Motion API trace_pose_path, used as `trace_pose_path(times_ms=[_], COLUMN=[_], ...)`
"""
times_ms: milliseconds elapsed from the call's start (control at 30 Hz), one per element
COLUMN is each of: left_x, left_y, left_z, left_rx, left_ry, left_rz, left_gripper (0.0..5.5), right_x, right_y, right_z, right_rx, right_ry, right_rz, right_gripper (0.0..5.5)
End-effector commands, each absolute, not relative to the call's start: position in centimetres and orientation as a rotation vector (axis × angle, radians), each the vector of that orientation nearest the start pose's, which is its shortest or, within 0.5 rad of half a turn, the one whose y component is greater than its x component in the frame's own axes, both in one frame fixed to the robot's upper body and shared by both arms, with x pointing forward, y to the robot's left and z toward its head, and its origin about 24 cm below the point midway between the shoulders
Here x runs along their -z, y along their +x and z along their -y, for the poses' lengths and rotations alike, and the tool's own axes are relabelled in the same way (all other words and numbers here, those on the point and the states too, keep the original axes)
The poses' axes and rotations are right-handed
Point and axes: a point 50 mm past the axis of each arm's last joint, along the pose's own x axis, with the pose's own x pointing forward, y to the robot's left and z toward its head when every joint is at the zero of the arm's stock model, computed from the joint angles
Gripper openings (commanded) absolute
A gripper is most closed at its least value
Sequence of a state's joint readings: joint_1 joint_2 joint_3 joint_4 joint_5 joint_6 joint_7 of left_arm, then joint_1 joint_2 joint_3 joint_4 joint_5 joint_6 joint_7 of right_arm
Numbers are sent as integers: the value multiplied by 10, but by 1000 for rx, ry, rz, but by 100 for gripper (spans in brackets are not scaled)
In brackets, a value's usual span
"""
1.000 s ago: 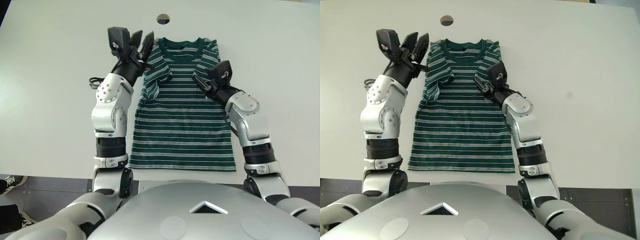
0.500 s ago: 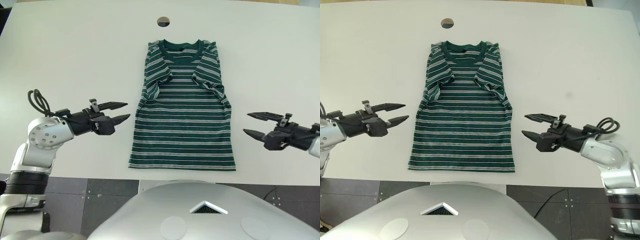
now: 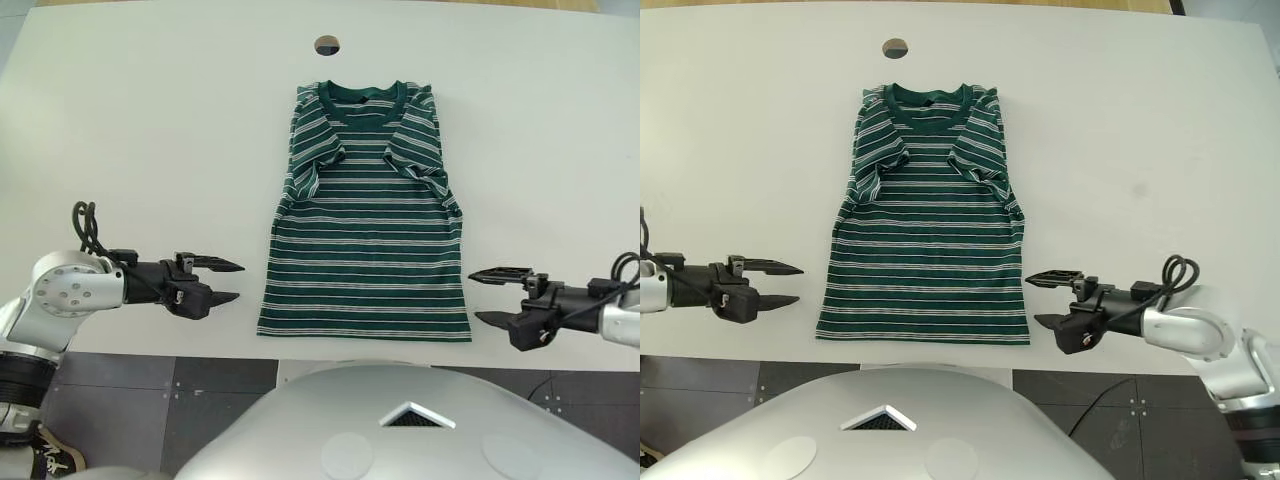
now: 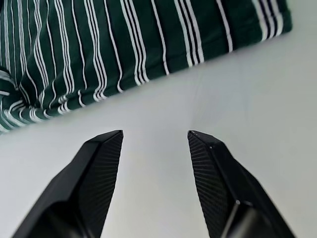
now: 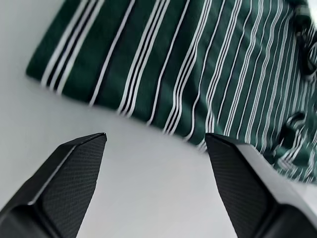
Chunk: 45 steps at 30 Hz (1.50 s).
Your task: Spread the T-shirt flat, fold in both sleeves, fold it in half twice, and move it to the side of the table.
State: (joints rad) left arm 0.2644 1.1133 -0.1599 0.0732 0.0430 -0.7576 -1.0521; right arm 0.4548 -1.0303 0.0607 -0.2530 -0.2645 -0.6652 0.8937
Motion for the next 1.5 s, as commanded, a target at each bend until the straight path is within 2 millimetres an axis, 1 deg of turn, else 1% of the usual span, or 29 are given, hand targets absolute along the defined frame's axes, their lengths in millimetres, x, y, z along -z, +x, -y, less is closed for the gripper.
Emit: trace_pose_path(times_ms=[33,233,333,367,500,633,667,700,733,800,833,867,1133,1200,1300,1333,1433,1500], left_x=[-38,-31,-29,-29,-31,-29,-28,-28,-28,-27,-26,-26,-24,-26,-41,-47,-72,-79], left_y=[136,134,130,129,125,126,125,125,125,125,125,125,126,127,139,147,185,213], left_z=[-254,-233,-227,-227,-227,-227,-227,-226,-226,-225,-225,-225,-225,-225,-221,-220,-219,-221], left_rx=[1634,1671,1694,1697,1714,1715,1714,1714,1713,1711,1710,1708,1701,1692,1620,1580,1365,1205], left_ry=[1014,950,928,925,903,901,899,895,891,882,879,875,856,848,772,735,618,569], left_rz=[-335,-264,-256,-258,-276,-289,-291,-293,-294,-299,-301,-304,-328,-324,-261,-232,-130,-125], left_gripper=[244,244,244,244,244,244,244,230,218,190,166,151,19,12,12,12,12,12], right_x=[-42,-37,-36,-36,-39,-39,-39,-40,-40,-40,-40,-40,-43,-46,-66,-74,-100,-111], right_y=[117,114,112,111,109,109,109,109,109,110,110,111,115,116,125,132,165,191], right_z=[223,214,213,213,214,212,212,212,211,210,209,209,207,204,194,193,200,207], right_rx=[-1577,-1616,-1633,-1639,-1662,-1674,-1676,-1678,-1679,-1678,-1677,-1674,-1647,-1633,-1554,-1512,-1310,-1141], right_ry=[-1194,-1167,-1160,-1158,-1153,-1142,-1142,-1143,-1145,-1146,-1146,-1145,-1130,-1091,-870,-799,-583,-457], right_rz=[-211,-183,-191,-195,-201,-200,-198,-195,-193,-186,-182,-178,-164,-153,-108,-92,-31,-20], right_gripper=[371,371,326,297,215,142,115,107,84,56,27,12,10,10,10,10,10,10])
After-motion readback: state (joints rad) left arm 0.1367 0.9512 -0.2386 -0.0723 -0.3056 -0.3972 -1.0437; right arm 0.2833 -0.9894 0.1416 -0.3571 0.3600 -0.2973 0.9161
